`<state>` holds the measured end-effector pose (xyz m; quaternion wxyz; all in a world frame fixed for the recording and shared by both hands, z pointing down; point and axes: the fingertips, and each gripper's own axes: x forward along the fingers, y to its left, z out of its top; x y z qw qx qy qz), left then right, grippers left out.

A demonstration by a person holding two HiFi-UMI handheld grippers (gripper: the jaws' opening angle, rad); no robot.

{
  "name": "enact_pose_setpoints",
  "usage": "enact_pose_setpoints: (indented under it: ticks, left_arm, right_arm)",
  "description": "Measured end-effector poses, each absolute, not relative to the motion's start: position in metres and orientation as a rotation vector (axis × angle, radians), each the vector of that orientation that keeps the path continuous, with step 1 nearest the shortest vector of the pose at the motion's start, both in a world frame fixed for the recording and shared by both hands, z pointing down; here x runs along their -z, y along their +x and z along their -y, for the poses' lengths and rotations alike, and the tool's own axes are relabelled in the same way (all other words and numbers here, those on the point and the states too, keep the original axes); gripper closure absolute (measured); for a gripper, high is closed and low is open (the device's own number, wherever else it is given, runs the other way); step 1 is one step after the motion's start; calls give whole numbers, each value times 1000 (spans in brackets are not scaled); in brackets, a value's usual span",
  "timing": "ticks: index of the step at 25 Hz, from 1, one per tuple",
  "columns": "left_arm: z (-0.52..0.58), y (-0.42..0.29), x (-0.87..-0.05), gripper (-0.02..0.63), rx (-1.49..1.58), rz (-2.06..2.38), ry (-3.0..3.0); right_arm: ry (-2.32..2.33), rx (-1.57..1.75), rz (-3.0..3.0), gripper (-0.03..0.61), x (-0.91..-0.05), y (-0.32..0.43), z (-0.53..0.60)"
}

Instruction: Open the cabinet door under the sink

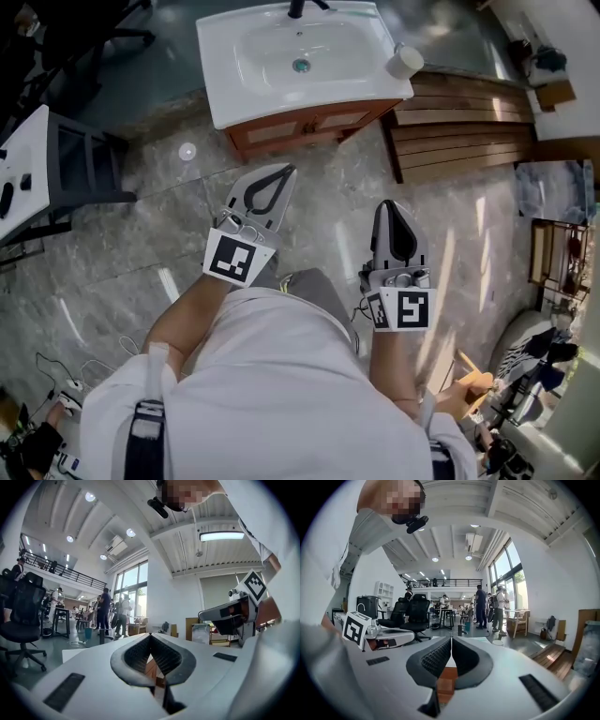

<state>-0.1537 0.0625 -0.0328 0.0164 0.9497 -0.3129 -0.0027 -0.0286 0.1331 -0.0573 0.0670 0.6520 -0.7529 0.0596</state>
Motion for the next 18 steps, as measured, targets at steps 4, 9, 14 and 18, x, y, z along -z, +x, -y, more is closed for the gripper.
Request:
enact_pose_setpoints:
  ticks: [4,9,14,18]
  left_arm:
    - [-48,-145,32,607,-10,946,2977]
    - [-41,-136,32,607,-18,958,2974]
    - [-34,-123,27,607,-41,1009,2937]
    - [-33,-111,23,607,-54,1050,2909]
  right_arm:
    - [1969,-182,2276,545,55,-25,-117]
    - [1949,-189,2312,545,52,-20,-101]
    - [1901,-212,2369,545,46,-9,-82]
    - [1829,-246,2406,545,33,-1,-73]
